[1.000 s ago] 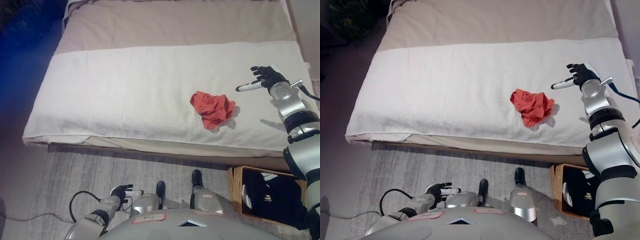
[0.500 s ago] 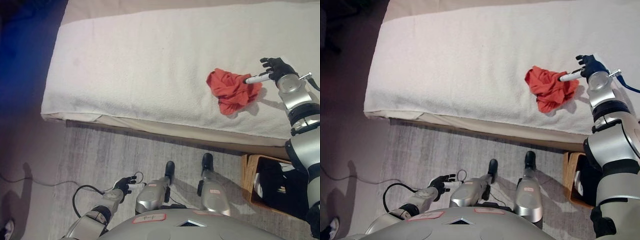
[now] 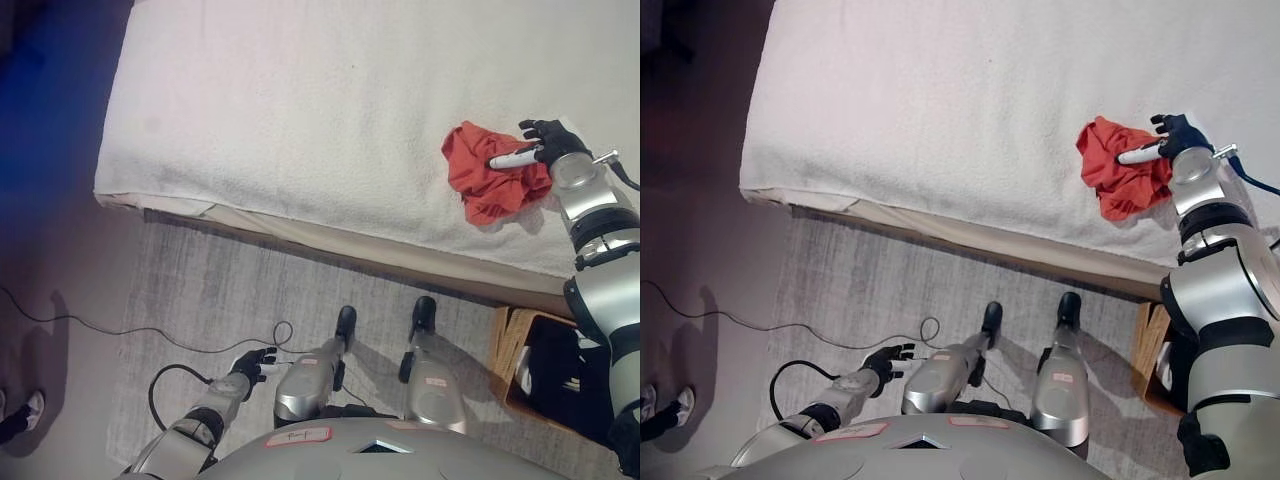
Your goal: Put the clothes on the bed into the basket.
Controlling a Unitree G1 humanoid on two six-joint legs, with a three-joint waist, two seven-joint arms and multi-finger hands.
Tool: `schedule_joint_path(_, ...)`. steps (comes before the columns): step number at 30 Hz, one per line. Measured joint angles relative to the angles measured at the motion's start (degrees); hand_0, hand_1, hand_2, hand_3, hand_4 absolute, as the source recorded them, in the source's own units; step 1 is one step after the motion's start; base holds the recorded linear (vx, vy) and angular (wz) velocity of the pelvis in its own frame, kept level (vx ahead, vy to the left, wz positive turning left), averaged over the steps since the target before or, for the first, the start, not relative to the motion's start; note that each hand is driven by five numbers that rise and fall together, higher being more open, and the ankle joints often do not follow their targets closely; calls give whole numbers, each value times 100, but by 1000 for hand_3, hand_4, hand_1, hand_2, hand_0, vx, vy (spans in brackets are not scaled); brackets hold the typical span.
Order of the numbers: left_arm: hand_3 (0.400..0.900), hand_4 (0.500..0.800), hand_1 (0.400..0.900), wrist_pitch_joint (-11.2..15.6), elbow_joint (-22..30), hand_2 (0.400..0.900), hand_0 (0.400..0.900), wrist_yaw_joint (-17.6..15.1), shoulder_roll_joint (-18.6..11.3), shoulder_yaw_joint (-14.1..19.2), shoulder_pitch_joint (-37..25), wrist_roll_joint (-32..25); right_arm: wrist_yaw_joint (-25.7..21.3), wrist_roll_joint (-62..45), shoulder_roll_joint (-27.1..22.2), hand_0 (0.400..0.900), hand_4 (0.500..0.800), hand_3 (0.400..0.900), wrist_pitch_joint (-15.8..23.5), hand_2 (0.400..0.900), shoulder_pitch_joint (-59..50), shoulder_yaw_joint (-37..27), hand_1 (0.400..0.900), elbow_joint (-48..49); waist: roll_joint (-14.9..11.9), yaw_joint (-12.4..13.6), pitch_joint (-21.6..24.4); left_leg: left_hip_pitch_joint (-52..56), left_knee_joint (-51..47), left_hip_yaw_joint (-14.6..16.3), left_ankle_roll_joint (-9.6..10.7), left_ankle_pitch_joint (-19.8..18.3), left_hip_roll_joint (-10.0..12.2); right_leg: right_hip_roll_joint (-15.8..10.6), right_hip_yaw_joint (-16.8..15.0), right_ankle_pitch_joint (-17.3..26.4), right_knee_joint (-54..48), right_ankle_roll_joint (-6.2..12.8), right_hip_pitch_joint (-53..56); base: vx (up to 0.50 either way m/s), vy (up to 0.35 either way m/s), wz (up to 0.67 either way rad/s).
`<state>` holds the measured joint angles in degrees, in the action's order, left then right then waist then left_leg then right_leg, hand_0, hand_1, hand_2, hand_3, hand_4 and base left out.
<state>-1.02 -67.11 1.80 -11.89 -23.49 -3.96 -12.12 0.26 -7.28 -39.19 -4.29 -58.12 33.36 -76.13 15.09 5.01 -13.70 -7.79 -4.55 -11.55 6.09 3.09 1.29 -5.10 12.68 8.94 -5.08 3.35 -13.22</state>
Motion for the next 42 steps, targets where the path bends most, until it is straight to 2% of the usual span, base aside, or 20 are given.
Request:
schedule_joint_path(15, 900, 800, 900, 3, 69, 900, 900, 2, 2, -4, -19, 2, -129, -120, 7, 900, 800, 900, 0, 900, 1, -195, 900, -28, 178, 3, -118, -74, 4, -50, 29, 50, -69, -79, 59, 0, -1, 0, -32, 8, 2, 4)
schedule_joint_path(17, 900, 800, 900, 3, 73, 900, 900, 2, 2, -5, -18, 2, -138, -131, 11, 659, 655, 659, -1, 659, 1, -217, 659, -30, 200, 1, -121, -82, 11, -57, 29, 52, -70, -80, 65, 0, 0, 0, -34, 2, 5, -2)
schedule_joint_path(18, 900, 800, 900, 3, 74, 900, 900, 2, 2, -5, -18, 2, -141, -131, 11, 594, 616, 594, -1, 594, 1, -218, 594, -30, 209, 1, -121, -84, 14, -59, 33, 55, -70, -80, 67, 0, 0, 0, -34, 3, 10, -4)
schedule_joint_path(19, 900, 800, 900, 2, 74, 900, 900, 2, 2, -4, -19, 2, -149, -132, 15, 459, 535, 459, -1, 459, 1, -220, 459, -31, 212, 1, -120, -86, 14, -61, 56, 70, -71, -82, 67, 0, 0, 0, -34, 3, 9, -5)
schedule_joint_path(20, 900, 800, 900, 3, 77, 900, 900, 2, 2, -5, -19, 2, -155, -132, 20, 414, 508, 414, -2, 414, 1, -221, 414, -32, 212, -1, -120, -87, 14, -61, 65, 76, -73, -83, 67, 0, 0, 0, -34, 1, 7, -5)
schedule_joint_path(21, 900, 800, 900, 3, 78, 900, 900, 2, 2, -5, -19, 2, -170, -132, 25, 400, 500, 400, -2, 400, 1, -222, 400, -32, 213, -1, -119, -87, 14, -62, 66, 77, -73, -83, 67, 0, 0, 0, -35, -2, 13, -4)
schedule_joint_path(32, 900, 800, 900, 0, 218, 900, 900, 0, 4, -4, -34, -2, -183, -216, 327, 400, 500, 400, -41, 400, 30, -222, 400, -42, 224, -9, -111, -113, 15, 32, 65, 79, -79, -80, -26, 5, 4, -3, -109, -11, 16, -9)
schedule_joint_path(42, 900, 800, 900, 0, 172, 900, 900, -10, 6, -3, -279, -3, -181, -335, 373, 400, 500, 400, -53, 400, 29, -219, 400, -42, 220, -21, -112, -87, 51, 141, 65, 78, -85, -72, -110, 57, 12, -36, -105, -22, 10, -10)
